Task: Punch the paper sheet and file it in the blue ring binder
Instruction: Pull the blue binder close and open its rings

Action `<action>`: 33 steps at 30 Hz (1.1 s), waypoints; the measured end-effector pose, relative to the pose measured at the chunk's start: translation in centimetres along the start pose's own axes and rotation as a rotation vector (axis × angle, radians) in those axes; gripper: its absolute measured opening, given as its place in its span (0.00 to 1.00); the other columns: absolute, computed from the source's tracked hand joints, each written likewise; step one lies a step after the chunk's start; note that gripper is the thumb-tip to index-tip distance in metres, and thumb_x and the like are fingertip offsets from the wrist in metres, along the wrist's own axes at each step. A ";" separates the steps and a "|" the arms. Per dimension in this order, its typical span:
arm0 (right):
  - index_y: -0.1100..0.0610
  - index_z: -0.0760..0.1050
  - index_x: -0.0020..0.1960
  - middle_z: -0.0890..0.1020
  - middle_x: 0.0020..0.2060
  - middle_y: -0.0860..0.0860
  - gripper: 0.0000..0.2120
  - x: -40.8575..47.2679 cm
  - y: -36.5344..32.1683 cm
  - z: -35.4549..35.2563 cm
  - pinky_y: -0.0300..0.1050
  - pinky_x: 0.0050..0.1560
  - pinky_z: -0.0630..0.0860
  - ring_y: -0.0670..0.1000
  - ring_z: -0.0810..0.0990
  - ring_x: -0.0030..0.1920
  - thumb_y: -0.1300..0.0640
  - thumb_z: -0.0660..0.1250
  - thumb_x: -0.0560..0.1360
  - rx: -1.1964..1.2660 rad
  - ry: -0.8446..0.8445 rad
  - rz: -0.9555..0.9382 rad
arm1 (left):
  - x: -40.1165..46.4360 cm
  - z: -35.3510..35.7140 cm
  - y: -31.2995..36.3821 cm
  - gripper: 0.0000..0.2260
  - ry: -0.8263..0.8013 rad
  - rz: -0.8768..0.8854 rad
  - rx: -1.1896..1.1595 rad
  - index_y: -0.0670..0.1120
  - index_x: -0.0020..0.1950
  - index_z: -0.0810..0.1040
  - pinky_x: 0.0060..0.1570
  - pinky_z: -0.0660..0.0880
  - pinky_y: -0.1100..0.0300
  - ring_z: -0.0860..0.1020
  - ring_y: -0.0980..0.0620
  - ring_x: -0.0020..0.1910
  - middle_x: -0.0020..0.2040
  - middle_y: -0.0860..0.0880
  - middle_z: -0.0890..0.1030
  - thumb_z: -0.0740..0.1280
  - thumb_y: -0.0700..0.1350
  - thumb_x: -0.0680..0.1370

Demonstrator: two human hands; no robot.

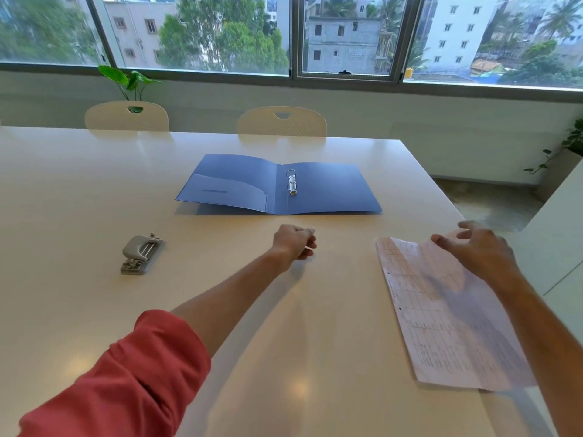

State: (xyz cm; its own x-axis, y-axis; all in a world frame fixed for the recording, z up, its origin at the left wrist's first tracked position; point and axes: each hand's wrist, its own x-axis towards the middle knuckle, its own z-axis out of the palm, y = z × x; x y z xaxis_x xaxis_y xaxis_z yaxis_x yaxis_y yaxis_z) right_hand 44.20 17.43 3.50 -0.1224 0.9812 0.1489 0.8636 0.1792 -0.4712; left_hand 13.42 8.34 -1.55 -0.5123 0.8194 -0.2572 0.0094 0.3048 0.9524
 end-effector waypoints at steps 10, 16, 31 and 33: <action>0.59 0.70 0.68 0.81 0.59 0.58 0.33 5.8 -4.6 5.8 0.56 0.61 0.71 0.62 0.76 0.62 0.36 0.64 0.73 0.023 -0.098 -0.027 | 5.2 -9.4 0.6 0.12 0.370 0.083 0.067 0.43 0.36 0.80 0.40 0.78 0.56 0.79 0.50 0.34 0.39 0.45 0.84 0.65 0.45 0.78; 0.61 0.70 0.68 0.80 0.60 0.59 0.32 9.1 -6.8 8.7 0.53 0.60 0.71 0.61 0.74 0.64 0.38 0.63 0.75 0.034 -0.109 -0.020 | 7.5 -13.5 2.0 0.15 0.528 0.211 0.296 0.36 0.35 0.82 0.40 0.76 0.58 0.80 0.46 0.36 0.37 0.39 0.84 0.65 0.45 0.76; 0.66 0.72 0.60 0.76 0.58 0.65 0.32 15.4 -10.0 15.1 0.54 0.57 0.71 0.65 0.74 0.60 0.37 0.64 0.73 0.048 -0.090 0.119 | 13.1 -23.5 1.3 0.12 0.784 0.183 0.549 0.41 0.53 0.82 0.52 0.74 0.54 0.79 0.40 0.53 0.53 0.41 0.83 0.65 0.47 0.76; 0.66 0.74 0.58 0.78 0.55 0.65 0.33 16.1 -10.2 15.7 0.54 0.56 0.72 0.65 0.75 0.58 0.37 0.63 0.72 0.055 -0.087 0.148 | 14.1 -24.5 0.6 0.15 0.784 0.098 0.525 0.41 0.57 0.80 0.56 0.74 0.53 0.78 0.40 0.57 0.57 0.41 0.82 0.67 0.49 0.75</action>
State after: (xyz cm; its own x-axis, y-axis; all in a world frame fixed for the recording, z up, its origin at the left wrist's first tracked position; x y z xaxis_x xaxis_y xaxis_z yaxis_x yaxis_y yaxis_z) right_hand 25.76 32.49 -2.90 -0.0398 0.9992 0.0002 0.8476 0.0339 -0.5296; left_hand -14.78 8.15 -0.62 -0.9176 0.3514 0.1856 0.3705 0.5876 0.7193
